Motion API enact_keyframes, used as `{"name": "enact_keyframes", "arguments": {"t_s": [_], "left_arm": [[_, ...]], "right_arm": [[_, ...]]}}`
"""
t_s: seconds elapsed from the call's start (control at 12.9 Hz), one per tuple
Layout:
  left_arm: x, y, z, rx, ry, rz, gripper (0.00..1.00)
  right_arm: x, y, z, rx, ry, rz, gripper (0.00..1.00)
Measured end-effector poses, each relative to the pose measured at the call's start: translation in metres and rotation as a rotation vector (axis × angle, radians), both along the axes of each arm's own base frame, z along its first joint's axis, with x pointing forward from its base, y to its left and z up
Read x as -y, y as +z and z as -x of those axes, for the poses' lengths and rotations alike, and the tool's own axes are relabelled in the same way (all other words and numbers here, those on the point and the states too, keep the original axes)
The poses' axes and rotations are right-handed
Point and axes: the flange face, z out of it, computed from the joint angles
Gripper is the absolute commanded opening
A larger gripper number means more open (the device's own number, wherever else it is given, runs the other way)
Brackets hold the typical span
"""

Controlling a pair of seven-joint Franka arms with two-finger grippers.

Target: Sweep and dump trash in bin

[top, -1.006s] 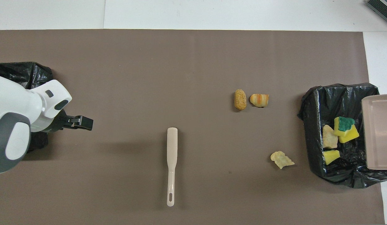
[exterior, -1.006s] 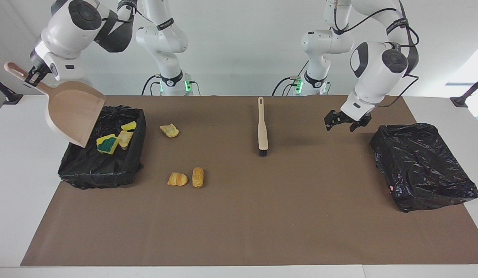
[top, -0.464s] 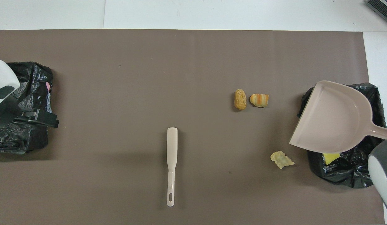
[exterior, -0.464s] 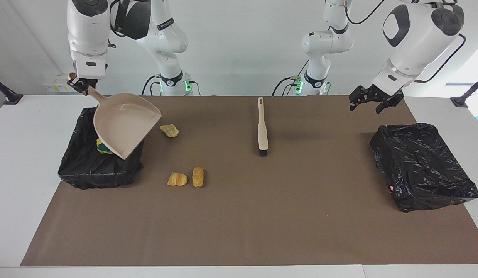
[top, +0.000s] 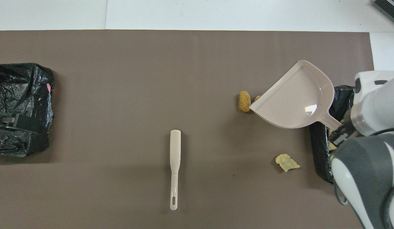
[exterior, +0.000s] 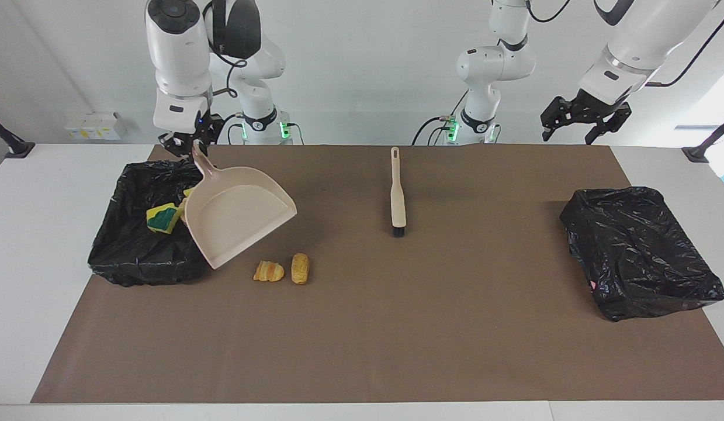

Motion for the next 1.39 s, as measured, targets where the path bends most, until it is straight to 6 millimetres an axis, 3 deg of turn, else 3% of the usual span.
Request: {"name": "enact_keyframes", "arguments": {"t_s": [0.23, 0.39, 0.54, 0.77, 1.08, 1.32, 1.39], "left_arm": [[-0.001, 0.006, 0.001, -0.002, 0.013, -0.004, 1.0], [0.0, 0.012, 0.001, -0.001, 0.031, -0.005, 1.0], [0.001, 0.014, 0.0, 0.007, 0.049, -0.006, 1.0], [0.004, 0.018, -0.011, 0.082, 0.055, 0.001, 1.0], [0.004, 0.015, -0.014, 0.088, 0.055, 0.002, 1.0], [0.005, 0.015, -0.015, 0.089, 0.055, 0.002, 1.0], [0.005, 0.015, -0.014, 0.089, 0.054, 0.002, 1.0]], "right_arm": [[-0.052, -0.022, -0.032, 0.051, -0.15, -0.072, 0.0], [-0.111, -0.038, -0.043, 0.081, -0.252, -0.122, 0.0], [-0.175, -0.062, -0.045, 0.115, -0.374, -0.188, 0.0], [-0.25, -0.105, -0.043, 0.122, -0.489, -0.214, 0.0], [-0.33, -0.147, -0.055, 0.127, -0.61, -0.223, 0.0], [-0.383, -0.193, -0.061, 0.178, -0.674, -0.218, 0.0], [-0.39, -0.209, -0.064, 0.19, -0.688, -0.215, 0.21]]}}
